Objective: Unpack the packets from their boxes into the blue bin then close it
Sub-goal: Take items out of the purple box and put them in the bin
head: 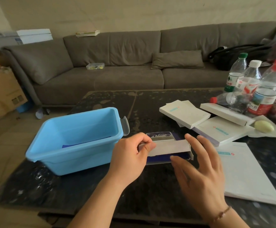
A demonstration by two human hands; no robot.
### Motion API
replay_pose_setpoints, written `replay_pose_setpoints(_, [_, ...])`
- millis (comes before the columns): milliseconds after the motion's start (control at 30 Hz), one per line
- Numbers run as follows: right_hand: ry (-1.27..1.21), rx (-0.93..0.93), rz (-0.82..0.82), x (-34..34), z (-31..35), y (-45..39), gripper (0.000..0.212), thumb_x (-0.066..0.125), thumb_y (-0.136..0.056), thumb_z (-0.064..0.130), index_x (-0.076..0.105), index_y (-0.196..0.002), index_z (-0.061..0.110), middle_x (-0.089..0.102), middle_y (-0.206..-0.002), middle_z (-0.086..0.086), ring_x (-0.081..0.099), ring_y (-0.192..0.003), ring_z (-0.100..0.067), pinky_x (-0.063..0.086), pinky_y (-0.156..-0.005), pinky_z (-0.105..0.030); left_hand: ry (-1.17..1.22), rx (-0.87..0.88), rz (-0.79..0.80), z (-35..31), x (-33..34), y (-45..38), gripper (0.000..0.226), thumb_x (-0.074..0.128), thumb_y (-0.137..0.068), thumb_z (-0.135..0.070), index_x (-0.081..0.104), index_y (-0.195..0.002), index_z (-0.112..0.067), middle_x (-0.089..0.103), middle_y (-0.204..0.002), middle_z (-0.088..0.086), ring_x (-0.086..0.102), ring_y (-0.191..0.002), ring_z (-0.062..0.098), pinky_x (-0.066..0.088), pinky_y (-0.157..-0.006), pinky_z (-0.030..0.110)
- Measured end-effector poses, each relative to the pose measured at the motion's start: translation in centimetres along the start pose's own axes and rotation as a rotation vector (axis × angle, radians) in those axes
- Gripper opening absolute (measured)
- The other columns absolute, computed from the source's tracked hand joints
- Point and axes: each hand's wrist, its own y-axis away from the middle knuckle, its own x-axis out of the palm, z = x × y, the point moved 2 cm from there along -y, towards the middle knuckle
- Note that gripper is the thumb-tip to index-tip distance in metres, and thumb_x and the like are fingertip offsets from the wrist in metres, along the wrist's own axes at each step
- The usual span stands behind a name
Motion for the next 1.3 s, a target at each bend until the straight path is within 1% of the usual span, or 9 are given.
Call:
replay_pose_setpoints(367, [-0.138, -0.228, -0.101, -1.9, 1.0, 1.3, 0.015, 0.065, -0.092, 0.035, 0.063, -0.101, 0.022, 0.057, -0.125, -0.002, 0.053, -0.117, -0.029, 0.048, -0.093, -0.049, 0.026, -0.053, 0.109, 0.1, -0.4, 0.3, 0.007, 0.065, -0.091, -0.039, 0.068, -0.09, -0.032, 0.069, -0.093, -0.022, 0.064, -0.09, -0.001, 0.053, -0.07, 0.014])
replay_pose_setpoints(600, [-0.346, -0.346, -0.053, -5.0, 2.0, 1.1, 0.017, 0.055, -0.099, 0.038, 0.057, -0.098, 0.021, 0.061, -0.103, 0.006, 0.066, -0.09, -0.009, 0.058, -0.066, -0.03, 0.062, -0.066, 0.338, 0.6, -0.6, 1.9, 0.003, 0.072, -0.087, -0.033, 0.075, -0.088, -0.032, 0.071, -0.09, -0.024, 0.065, -0.092, -0.005, 0.056, -0.079, 0.021])
replay_pose_setpoints(733, [-0.387, -0.244, -0.067, -8.4, 3.4, 0.2, 0.02, 0.044, -0.104, 0.034, 0.058, -0.097, 0.021, 0.061, -0.099, 0.008, 0.064, -0.088, -0.002, 0.053, -0.071, -0.021, -0.133, 0.051, 0.403, 0.3, -0.3, 2.9, 0.011, 0.067, -0.087, -0.042, 0.074, -0.088, -0.032, 0.069, -0.086, -0.022, 0.061, -0.086, -0.004, 0.05, -0.075, 0.017])
replay_pose_setpoints(867, [-0.346, 0.057, -0.153, -10.4, 4.2, -4.4, 0.018, 0.061, -0.087, 0.008, 0.07, -0.082, 0.023, 0.067, -0.083, 0.016, 0.059, -0.081, 0.007, 0.043, -0.074, -0.006, -0.183, 0.14, 0.51, -0.4, -0.5, 3.6, 0.028, 0.061, -0.09, -0.033, 0.053, -0.065, -0.023, 0.057, -0.064, -0.011, 0.054, -0.067, -0.007, 0.035, -0.061, 0.004])
replay_pose_setpoints(933, [-0.458, 0.261, -0.027, -9.8, 3.5, -7.9, 0.024, 0.072, -0.084, 0.01, 0.068, -0.077, 0.033, 0.069, -0.075, 0.021, 0.061, -0.072, 0.004, 0.043, -0.068, -0.004, 0.014, 0.037, 0.535, -0.7, -1.0, 3.4, 0.03, 0.057, -0.096, -0.029, 0.049, -0.066, -0.027, 0.061, -0.07, -0.007, 0.054, -0.064, -0.002, 0.04, -0.066, 0.004])
replay_pose_setpoints(1000, [-0.608, 0.404, 0.102, -8.6, 2.9, -10.7, 0.028, 0.073, -0.084, 0.007, 0.069, -0.073, 0.033, 0.069, -0.075, 0.022, 0.058, -0.064, 0.001, 0.042, -0.061, -0.006, 0.509, -0.164, 0.477, -0.9, -1.7, 2.7, 0.043, 0.041, -0.096, -0.048, 0.07, -0.08, -0.021, 0.072, -0.08, -0.009, 0.069, -0.08, 0.006, 0.058, -0.082, 0.029])
replay_pose_setpoints(1100, [-0.573, 0.402, 0.219, -6.2, 3.2, -13.7, 0.026, 0.072, -0.085, 0.01, 0.068, -0.074, 0.034, 0.069, -0.074, 0.023, 0.061, -0.069, 0.005, 0.044, -0.062, -0.005, 1.205, -0.405, 0.483, -0.7, -3.4, 2.0, 0.075, 0.031, -0.073, -0.08, 0.075, -0.111, -0.032, 0.073, -0.117, 0.004, 0.068, -0.111, 0.027, 0.051, -0.097, 0.049])
replay_pose_setpoints(1200, [-0.544, 0.423, 0.341, -3.4, 4.5, -15.4, 0.022, 0.071, -0.087, 0.017, 0.066, -0.081, 0.037, 0.069, -0.08, 0.018, 0.064, -0.078, 0.006, 0.048, -0.058, -0.006, 1.363, -0.418, 0.421, -0.9, -5.2, 2.0, 0.08, 0.059, -0.066, -0.081, 0.068, -0.124, -0.027, 0.065, -0.131, 0.01, 0.062, -0.121, 0.029, 0.054, -0.096, 0.044])
replay_pose_setpoints(1300, [-0.602, 0.546, 0.285, -2.1, 5.3, -15.7, 0.02, 0.07, -0.086, 0.028, 0.065, -0.105, 0.032, 0.067, -0.095, 0.015, 0.066, -0.084, 0.002, 0.049, -0.055, -0.01, 1.246, -0.491, 0.241, -0.4, -6.0, 1.9, 0.037, 0.067, -0.083, -0.035, 0.069, -0.113, -0.014, 0.073, -0.114, 0.015, 0.07, -0.105, 0.033, 0.058, -0.086, 0.044])
